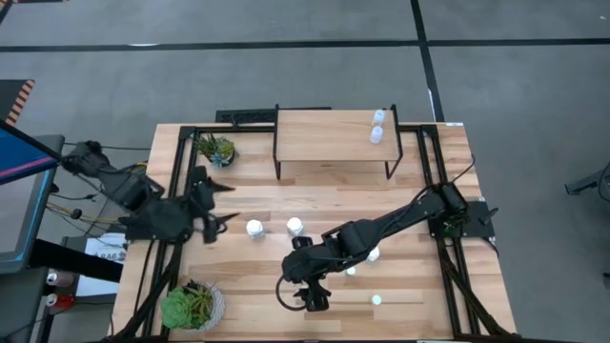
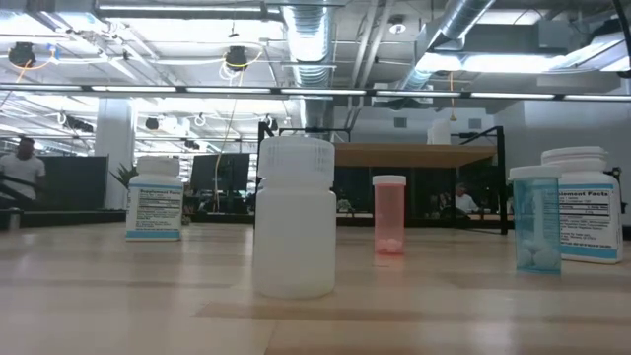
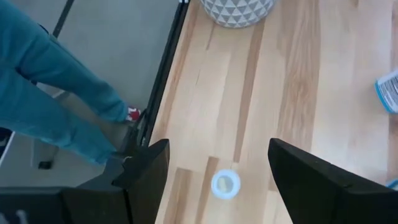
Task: Pick and place medicine bottles onto shelf by color
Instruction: Put the transparent pill bottle on the shelf aligned with the other transparent pill bottles
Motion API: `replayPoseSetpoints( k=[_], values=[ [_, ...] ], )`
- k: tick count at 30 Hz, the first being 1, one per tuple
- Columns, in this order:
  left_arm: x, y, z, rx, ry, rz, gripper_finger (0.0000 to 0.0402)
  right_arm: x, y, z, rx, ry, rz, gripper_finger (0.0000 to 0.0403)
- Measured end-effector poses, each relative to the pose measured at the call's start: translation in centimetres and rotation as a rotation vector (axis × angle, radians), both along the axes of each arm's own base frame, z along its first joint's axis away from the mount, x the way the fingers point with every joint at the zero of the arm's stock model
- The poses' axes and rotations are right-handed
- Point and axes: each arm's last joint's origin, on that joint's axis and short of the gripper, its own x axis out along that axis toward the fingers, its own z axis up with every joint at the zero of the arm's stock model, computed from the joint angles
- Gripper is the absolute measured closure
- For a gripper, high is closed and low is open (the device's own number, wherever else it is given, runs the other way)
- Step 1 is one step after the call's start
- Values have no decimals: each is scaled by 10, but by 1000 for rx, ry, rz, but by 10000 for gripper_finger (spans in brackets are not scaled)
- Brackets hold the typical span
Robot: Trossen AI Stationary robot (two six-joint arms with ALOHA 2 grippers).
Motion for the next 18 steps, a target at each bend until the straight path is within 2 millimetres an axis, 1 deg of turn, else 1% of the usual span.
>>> replayPoseSetpoints(
  k=[2, 5, 6, 10, 15, 18],
  values=[
    [4, 11, -1, 34, -6, 48, 114, 4, 1, -10, -11, 26, -2, 107],
    [6, 28, -3, 36, -36, 102, 133, 7, 2, -28, -42, 88, -3, 107],
    [8, 33, -4, 18, -49, 107, 142, 10, 3, -31, -40, 83, -1, 107],
    [16, 45, -11, -80, -60, 72, 172, 11, 4, -47, -65, 148, 1, 107],
    [23, 51, -27, -129, -30, 66, 188, 8, 11, -48, -59, 160, 25, 107],
    [23, 51, -30, -138, -29, 67, 188, 3, 19, -48, -64, 169, 47, 107]
  ],
)
